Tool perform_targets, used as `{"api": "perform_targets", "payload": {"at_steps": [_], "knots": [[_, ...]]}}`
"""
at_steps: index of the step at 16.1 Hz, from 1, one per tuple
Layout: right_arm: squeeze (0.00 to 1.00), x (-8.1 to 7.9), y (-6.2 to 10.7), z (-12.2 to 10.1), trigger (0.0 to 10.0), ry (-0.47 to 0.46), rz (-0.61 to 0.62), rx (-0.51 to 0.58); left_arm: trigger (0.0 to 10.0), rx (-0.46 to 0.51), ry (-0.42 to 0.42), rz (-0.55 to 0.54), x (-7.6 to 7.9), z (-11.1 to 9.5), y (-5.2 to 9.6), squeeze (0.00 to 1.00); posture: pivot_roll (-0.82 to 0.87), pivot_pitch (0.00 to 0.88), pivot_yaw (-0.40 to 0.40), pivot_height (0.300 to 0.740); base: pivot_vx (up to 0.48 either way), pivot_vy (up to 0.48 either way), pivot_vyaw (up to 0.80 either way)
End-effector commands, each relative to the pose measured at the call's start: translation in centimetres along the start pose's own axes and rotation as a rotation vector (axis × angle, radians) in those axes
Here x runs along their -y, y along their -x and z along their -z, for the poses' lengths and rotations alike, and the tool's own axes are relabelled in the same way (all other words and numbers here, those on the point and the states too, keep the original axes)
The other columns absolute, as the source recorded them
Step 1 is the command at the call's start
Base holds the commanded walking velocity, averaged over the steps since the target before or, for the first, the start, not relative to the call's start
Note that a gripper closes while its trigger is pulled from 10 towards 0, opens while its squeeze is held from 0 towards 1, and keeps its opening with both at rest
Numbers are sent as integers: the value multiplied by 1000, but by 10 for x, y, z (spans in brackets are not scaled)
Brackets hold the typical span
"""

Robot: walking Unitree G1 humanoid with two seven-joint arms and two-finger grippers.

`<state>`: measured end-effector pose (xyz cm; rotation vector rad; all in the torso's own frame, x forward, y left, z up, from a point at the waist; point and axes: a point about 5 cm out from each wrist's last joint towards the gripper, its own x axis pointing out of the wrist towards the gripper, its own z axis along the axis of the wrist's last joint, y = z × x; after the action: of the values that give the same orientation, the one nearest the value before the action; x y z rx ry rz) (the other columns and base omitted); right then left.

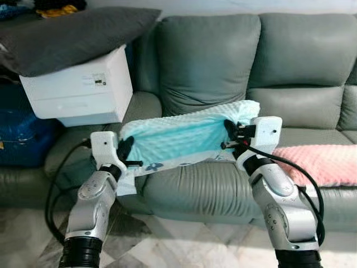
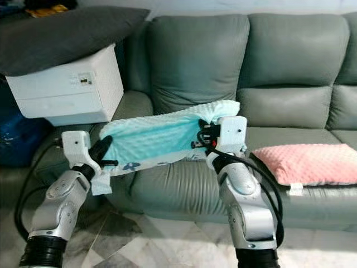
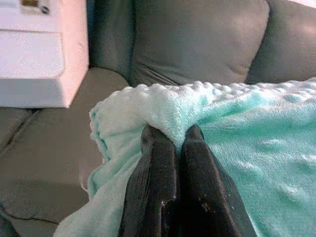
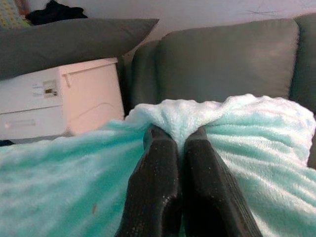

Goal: Move the pillow to the sofa

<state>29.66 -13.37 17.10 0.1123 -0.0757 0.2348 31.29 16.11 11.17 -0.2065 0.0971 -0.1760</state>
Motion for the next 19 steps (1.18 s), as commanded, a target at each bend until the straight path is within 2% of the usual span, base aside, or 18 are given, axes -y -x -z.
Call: {"api": "perform_targets", "payload": {"at_steps": [1, 5, 19], "knots": [[0, 0, -1, -9, 10000, 4, -2, 35, 10000, 25, 12, 35, 4, -7, -3, 0, -191, 0, 45, 740, 0, 0, 0], [0, -1, -1, -8, 10000, 2, -6, 38, 10000, 33, 28, 51, 7, -7, -2, 0, -185, 0, 44, 740, 221, 0, 0], [0, -2, -2, -9, 10000, 9, -12, 43, 10000, 32, 48, 94, 12, -7, -2, 0, -187, 0, 47, 740, 437, 0, 0]]}}
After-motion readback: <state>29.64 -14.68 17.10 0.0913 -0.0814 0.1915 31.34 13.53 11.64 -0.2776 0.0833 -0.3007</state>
